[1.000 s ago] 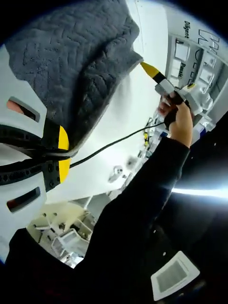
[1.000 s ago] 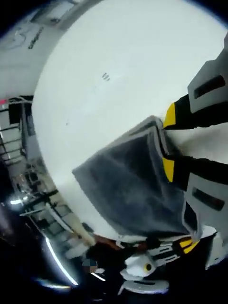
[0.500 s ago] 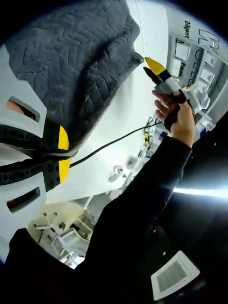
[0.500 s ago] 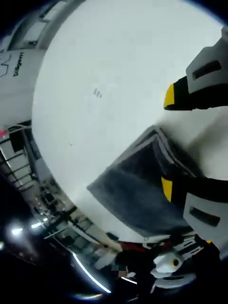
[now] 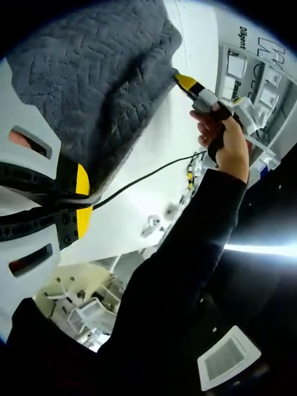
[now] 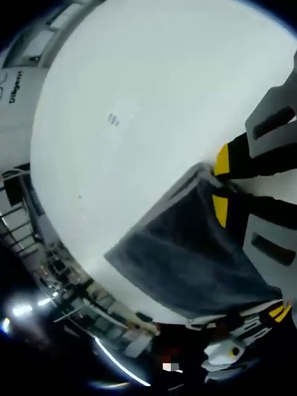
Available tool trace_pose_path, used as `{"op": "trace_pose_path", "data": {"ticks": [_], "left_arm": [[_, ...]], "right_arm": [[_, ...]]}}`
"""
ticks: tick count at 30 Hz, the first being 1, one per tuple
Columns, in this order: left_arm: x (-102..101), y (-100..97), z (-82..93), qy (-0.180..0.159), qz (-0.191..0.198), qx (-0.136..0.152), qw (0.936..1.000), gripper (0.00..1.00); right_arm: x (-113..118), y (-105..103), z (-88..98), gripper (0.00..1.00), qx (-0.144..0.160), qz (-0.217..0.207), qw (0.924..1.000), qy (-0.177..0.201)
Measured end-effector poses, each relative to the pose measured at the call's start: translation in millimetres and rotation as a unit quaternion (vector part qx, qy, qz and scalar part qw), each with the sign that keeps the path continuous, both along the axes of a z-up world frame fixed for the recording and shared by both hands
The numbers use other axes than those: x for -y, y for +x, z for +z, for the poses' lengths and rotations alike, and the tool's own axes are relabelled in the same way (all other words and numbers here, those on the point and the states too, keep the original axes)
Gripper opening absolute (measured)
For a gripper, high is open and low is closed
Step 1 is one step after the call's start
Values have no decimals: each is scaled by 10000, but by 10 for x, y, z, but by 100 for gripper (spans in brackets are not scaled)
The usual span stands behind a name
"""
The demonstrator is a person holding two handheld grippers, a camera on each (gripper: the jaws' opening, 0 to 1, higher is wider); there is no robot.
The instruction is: Open the folded towel by lifting each exposed corner and separating the folded layers until the towel lies flat within the target outline without major curled edges
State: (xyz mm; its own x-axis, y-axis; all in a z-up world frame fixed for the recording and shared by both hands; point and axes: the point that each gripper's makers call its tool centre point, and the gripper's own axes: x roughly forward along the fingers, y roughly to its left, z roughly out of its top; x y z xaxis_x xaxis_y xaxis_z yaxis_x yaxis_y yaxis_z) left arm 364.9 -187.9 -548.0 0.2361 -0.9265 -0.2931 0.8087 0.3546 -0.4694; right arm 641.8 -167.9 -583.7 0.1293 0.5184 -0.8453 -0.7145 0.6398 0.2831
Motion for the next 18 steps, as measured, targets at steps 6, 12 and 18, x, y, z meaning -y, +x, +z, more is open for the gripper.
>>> {"op": "trace_pose_path", "data": {"ticks": [6, 12, 18], "left_arm": [[-7, 29, -17, 2, 47, -20, 10000, 3], [26, 24, -43, 18, 55, -23, 10000, 3], [45, 40, -149, 565, -13, 673, 9961, 4]], "right_arm": [[115, 14, -33, 3, 121, 15, 9994, -337], [217, -24, -128, 3, 198, 69, 9984, -534], [224, -4, -182, 3, 305, 99, 9979, -566]]}}
